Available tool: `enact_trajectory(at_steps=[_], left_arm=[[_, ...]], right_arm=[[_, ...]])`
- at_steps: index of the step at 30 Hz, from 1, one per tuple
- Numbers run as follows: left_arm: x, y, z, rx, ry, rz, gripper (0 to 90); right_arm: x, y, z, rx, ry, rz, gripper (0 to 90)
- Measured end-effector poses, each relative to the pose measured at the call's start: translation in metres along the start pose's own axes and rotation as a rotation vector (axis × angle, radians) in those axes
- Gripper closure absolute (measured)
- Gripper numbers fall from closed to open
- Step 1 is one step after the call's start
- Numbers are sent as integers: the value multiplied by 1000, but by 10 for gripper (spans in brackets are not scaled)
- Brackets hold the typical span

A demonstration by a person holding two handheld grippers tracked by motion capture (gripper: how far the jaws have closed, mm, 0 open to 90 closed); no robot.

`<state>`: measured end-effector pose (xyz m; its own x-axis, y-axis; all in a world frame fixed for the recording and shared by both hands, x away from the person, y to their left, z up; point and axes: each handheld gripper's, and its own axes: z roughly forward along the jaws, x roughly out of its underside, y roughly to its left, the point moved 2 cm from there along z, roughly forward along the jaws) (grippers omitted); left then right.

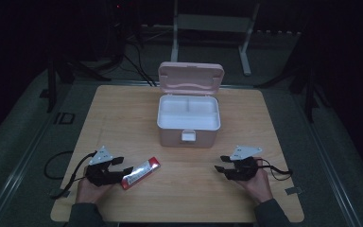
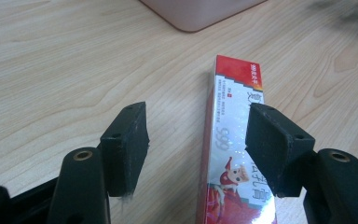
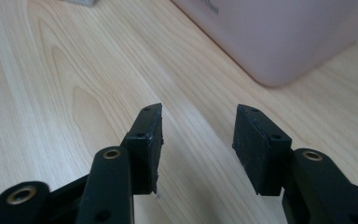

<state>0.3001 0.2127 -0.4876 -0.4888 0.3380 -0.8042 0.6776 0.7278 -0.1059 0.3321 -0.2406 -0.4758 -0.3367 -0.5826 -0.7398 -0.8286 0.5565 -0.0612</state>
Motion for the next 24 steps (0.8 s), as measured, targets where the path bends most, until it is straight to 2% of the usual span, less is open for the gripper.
enact_trajectory(at_steps=[3, 6, 10, 16, 18, 20, 21, 24], left_arm=[[-1, -2, -1, -4, 9, 4, 358], [-3, -15, -1, -38, 53, 45, 301], [-2, -23, 2, -50, 87, 66, 251], [5, -33, 14, -19, 163, 82, 220], [6, -35, 17, -12, 183, 94, 241], [7, -36, 22, -7, 219, 107, 333], [7, -36, 22, -7, 219, 107, 366], [7, -36, 27, -24, 251, 130, 403]], right_arm=[[2, 0, -1, 21, 13, -10, 516], [0, 1, -4, 46, 20, -29, 502], [0, 2, -8, 61, 29, -41, 487], [0, 1, -15, 78, 29, -42, 465], [1, 1, -17, 73, 15, -33, 456], [3, 3, -16, 72, 28, -38, 448], [3, 3, -16, 72, 28, -38, 448], [3, 4, -15, 72, 41, -42, 446]])
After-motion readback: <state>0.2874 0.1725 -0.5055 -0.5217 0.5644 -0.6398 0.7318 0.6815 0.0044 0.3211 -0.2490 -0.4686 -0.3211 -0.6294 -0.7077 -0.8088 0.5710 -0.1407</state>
